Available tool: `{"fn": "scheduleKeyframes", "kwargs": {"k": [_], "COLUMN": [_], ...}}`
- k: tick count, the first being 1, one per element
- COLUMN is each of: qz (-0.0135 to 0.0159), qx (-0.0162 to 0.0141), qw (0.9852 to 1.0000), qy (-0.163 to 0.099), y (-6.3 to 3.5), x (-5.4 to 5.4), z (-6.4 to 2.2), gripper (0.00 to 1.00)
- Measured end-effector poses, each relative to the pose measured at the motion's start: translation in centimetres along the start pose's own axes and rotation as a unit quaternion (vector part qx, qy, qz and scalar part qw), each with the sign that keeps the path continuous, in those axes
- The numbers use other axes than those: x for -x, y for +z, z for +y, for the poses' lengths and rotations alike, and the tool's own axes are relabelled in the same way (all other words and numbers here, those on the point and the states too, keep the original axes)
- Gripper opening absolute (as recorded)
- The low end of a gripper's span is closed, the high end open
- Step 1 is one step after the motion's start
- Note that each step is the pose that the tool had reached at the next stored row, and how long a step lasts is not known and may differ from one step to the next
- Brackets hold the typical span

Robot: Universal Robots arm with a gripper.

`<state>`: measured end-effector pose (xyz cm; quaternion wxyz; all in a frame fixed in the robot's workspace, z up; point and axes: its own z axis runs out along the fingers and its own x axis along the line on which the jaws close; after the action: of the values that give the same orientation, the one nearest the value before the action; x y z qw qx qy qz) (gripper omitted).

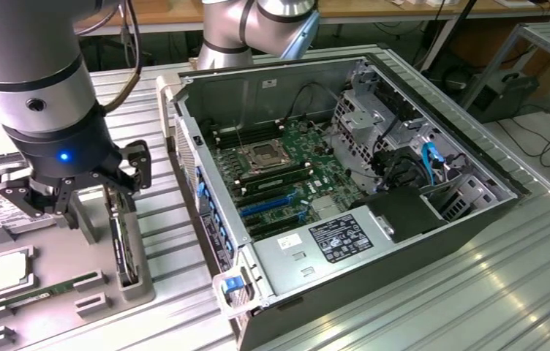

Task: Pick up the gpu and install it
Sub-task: 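Pick up the gpu and move the gpu toward the slot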

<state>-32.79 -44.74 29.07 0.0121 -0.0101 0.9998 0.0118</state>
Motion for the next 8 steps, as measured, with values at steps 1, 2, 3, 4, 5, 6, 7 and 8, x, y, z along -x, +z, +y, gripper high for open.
{"fn": "scheduleKeyframes", "kwargs": {"k": [1, 2, 3, 4, 5, 6, 7, 8], "qz": [0.0002, 0.0002, 0.0002, 0.0002, 0.0002, 0.0002, 0.0002, 0.0002], "qx": [0.0, 0.0, 0.0, 0.0, 0.0, 0.0, 0.0, 0.0], "qw": [1.0, 1.0, 1.0, 1.0, 1.0, 1.0, 1.0, 1.0], "qy": [0.0, 0.0, 0.0, 0.0, 0.0, 0.0, 0.0, 0.0], "y": [0.09, 0.24, 0.39, 0.57, 0.74, 0.95, 1.12, 1.29], "x": [0.0, 0.0, 0.0, 0.0, 0.0, 0.0, 0.0, 0.0], "z": [-0.01, 0.0, -0.01, -0.01, -0.01, -0.02, -0.02, -0.03], "gripper": [0.72, 0.72, 0.72, 0.72, 0.72, 0.72, 0.72, 0.72]}}
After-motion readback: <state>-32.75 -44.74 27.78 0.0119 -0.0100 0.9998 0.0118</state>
